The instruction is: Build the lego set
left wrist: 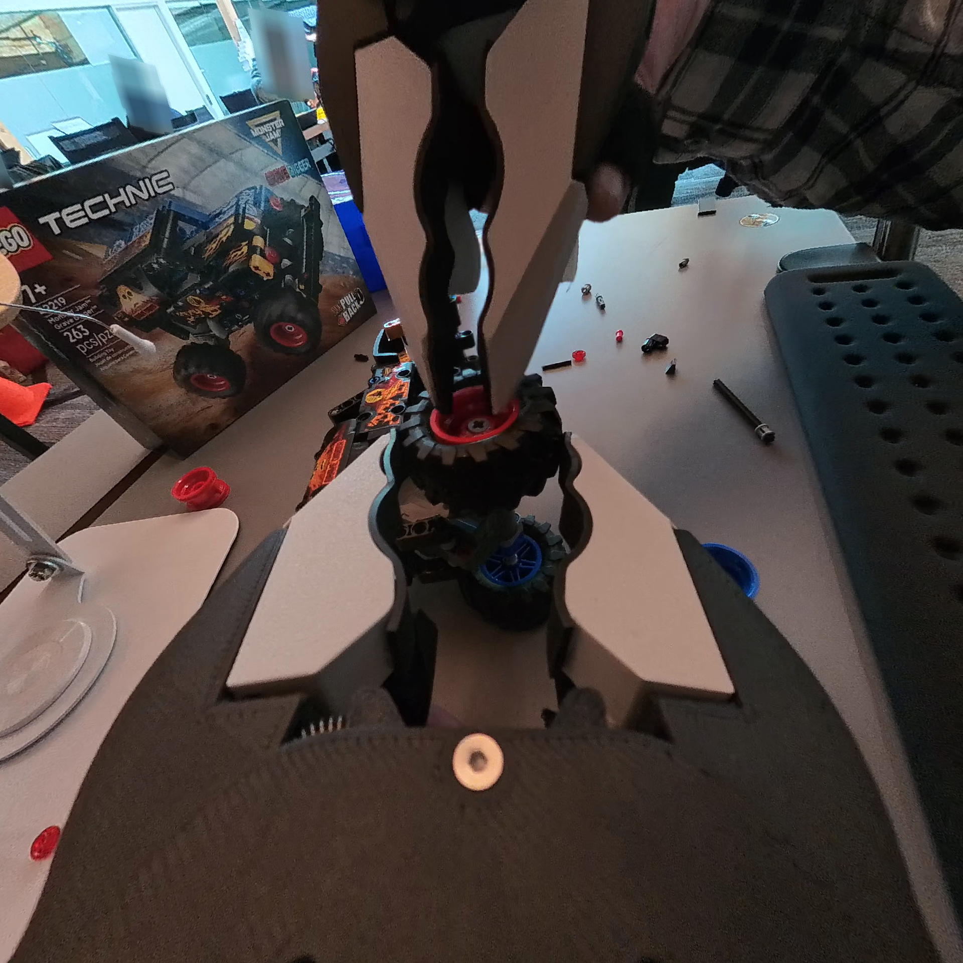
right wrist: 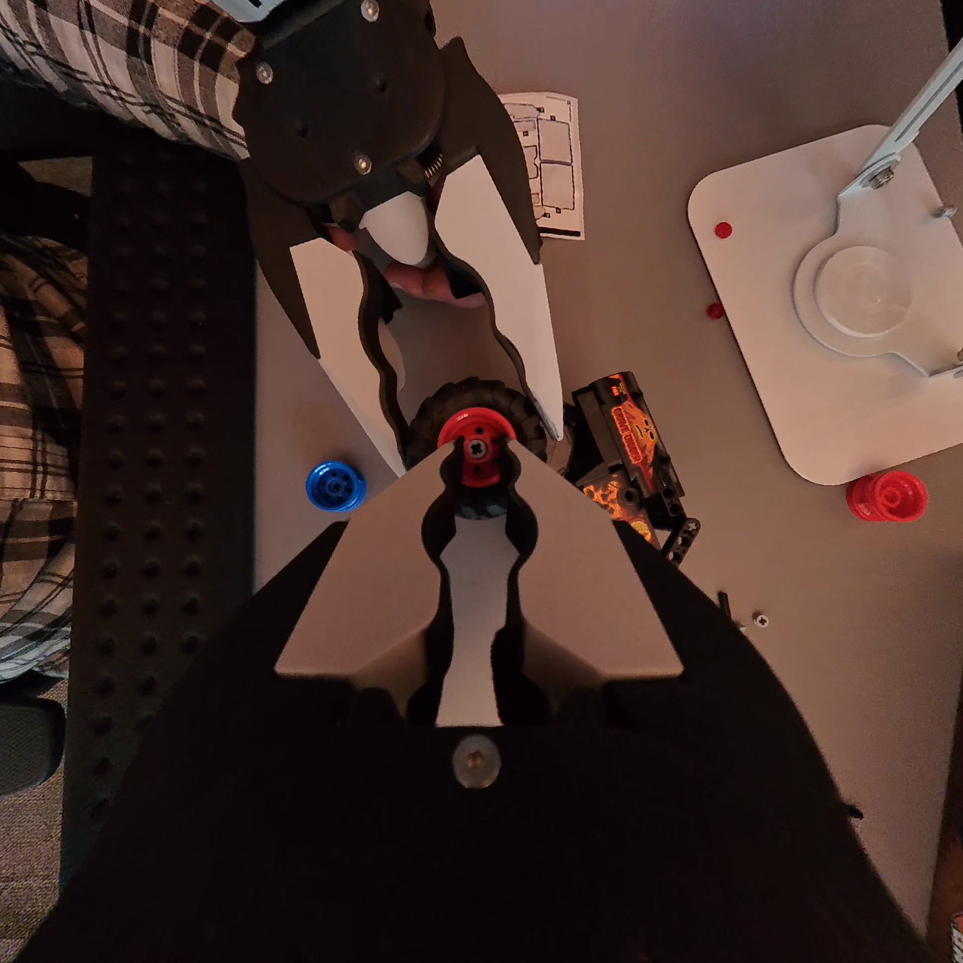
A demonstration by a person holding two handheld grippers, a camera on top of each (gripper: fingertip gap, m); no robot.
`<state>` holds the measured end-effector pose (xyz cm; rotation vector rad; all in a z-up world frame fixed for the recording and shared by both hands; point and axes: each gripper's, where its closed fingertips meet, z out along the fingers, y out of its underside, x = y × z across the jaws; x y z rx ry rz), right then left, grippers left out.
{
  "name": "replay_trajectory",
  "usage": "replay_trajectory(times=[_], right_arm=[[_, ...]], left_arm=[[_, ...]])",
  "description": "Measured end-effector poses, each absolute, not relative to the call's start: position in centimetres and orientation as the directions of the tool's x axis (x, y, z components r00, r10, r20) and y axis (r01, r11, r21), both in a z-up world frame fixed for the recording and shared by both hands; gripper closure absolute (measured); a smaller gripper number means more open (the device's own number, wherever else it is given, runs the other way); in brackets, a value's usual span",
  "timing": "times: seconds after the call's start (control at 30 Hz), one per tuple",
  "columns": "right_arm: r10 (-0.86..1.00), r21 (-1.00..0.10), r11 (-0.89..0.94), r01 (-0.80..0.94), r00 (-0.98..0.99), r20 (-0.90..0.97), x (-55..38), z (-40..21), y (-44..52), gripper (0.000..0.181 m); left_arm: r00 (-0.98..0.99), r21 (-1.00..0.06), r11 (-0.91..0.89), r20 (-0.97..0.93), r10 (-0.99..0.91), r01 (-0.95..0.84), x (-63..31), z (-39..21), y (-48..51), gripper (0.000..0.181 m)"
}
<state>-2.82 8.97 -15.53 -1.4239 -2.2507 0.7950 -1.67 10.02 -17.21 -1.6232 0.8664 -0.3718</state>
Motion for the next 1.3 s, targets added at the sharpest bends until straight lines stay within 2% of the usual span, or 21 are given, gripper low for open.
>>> replay_trajectory(times=[0.07, 0.57, 1.3], right_arm=[[0.901, -0.642, 0.34, 0.687, -0.433, 0.014, -2.8, -15.2, 9.0, 0.181], [0.879, -0.514, 0.438, 0.737, -0.471, 0.075, -2.7, -16.2, 9.2, 0.181], [0.768, -0.25, 0.638, 0.728, -0.581, 0.269, -2.7, -16.5, 9.3, 0.181]], left_arm=[[0.67, -0.942, -0.022, -0.221, -0.709, -0.334, -1.6, -17.2, 10.0, 0.122], [0.675, -0.945, -0.028, -0.212, -0.707, -0.326, -1.7, -17.4, 10.1, 0.122], [0.685, -0.946, -0.036, -0.207, -0.698, -0.322, -1.5, -17.6, 10.2, 0.122]])
